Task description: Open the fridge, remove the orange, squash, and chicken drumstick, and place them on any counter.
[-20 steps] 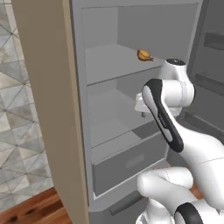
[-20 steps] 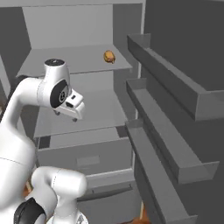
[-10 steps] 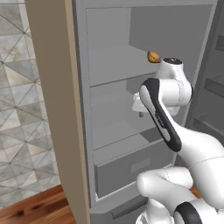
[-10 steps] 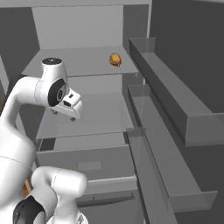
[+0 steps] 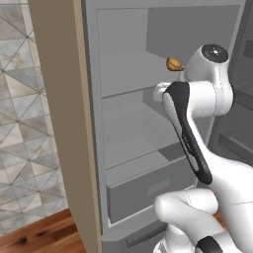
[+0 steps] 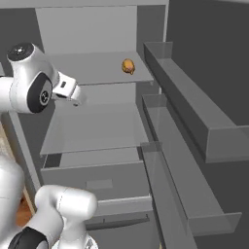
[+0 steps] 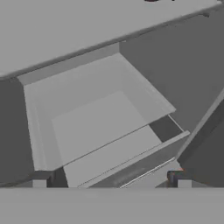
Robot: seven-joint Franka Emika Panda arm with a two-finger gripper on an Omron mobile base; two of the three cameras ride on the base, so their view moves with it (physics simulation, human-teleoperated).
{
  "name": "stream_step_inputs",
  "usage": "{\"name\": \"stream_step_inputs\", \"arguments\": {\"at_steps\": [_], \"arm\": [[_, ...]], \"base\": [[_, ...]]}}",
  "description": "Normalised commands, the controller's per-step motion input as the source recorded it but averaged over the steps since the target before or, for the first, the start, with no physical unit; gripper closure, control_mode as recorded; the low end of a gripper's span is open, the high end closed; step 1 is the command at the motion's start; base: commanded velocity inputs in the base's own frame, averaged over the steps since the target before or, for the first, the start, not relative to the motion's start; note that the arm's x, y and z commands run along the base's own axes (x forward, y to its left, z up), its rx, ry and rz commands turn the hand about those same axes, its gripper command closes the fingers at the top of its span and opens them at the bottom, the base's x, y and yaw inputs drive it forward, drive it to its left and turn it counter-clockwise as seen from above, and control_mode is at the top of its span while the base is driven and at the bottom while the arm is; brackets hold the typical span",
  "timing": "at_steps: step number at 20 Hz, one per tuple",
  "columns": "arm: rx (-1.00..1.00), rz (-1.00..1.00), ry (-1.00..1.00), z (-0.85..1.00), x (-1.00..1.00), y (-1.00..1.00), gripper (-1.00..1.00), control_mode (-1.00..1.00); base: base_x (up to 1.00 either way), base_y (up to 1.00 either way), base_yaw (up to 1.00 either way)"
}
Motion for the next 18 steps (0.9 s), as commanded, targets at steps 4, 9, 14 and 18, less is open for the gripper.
{"name": "stream_step_inputs", "arguments": {"at_steps": [4, 9, 14, 18], "arm": [[-0.16, -0.07, -0.35, 0.91, 0.63, -0.29, -1.0, -1.0], [-0.03, -0.03, -0.01, 0.49, 1.0, -0.87, -1.0, -1.0], [0.0, 0.0, -0.02, 0.1, 1.0, -0.7, -1.0, -1.0], [-0.01, 0.0, -0.01, 0.02, 1.0, -0.32, -1.0, -1.0]], "base": [[0.0, 0.0, 0.0], [0.0, 0.0, 0.0], [0.0, 0.0, 0.0], [0.0, 0.0, 0.0]]}}
